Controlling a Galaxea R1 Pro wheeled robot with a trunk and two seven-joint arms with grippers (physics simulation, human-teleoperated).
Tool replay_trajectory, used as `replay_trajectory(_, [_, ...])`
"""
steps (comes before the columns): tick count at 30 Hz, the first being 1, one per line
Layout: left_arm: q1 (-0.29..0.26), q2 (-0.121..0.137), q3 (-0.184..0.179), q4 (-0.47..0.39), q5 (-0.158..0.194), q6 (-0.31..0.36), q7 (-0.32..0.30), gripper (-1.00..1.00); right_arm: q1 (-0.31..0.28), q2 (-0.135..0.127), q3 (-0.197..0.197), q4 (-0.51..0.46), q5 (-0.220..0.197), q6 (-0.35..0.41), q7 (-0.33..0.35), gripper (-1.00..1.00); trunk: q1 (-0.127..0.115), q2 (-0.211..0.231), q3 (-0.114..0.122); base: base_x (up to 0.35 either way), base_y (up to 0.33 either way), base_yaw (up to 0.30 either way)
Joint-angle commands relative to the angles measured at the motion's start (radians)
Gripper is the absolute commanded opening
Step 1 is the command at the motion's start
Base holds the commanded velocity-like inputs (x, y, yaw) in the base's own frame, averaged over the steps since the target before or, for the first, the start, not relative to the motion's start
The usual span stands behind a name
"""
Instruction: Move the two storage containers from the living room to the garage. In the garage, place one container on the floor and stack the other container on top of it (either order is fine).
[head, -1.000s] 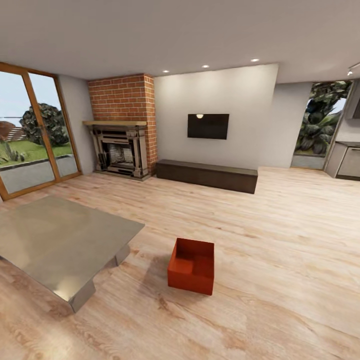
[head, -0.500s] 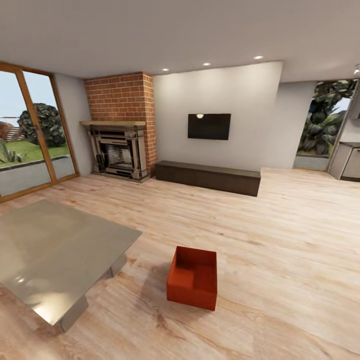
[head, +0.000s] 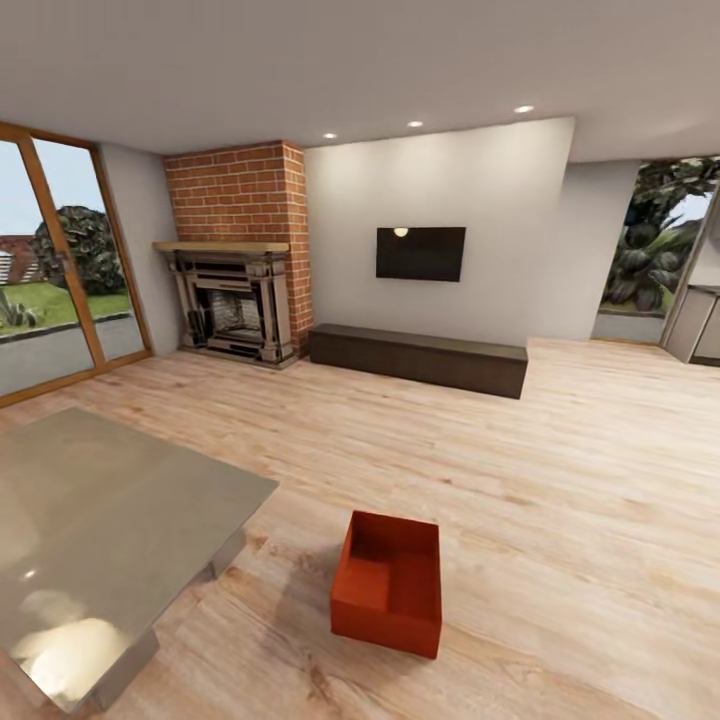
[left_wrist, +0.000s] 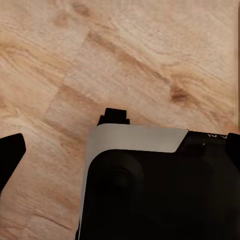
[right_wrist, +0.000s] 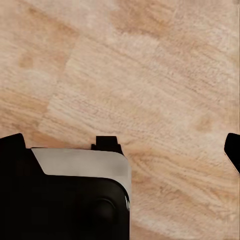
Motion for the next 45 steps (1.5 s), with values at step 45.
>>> replay_trajectory(45, [0.000, 0.000, -0.002, 0.000, 0.009, 0.002, 0.001, 1.00, -0.001, 0.001, 0.008, 0.003, -0.010, -0.005, -0.001, 1.00, 0.001, -0.001, -0.001, 0.323, 0.000, -0.076])
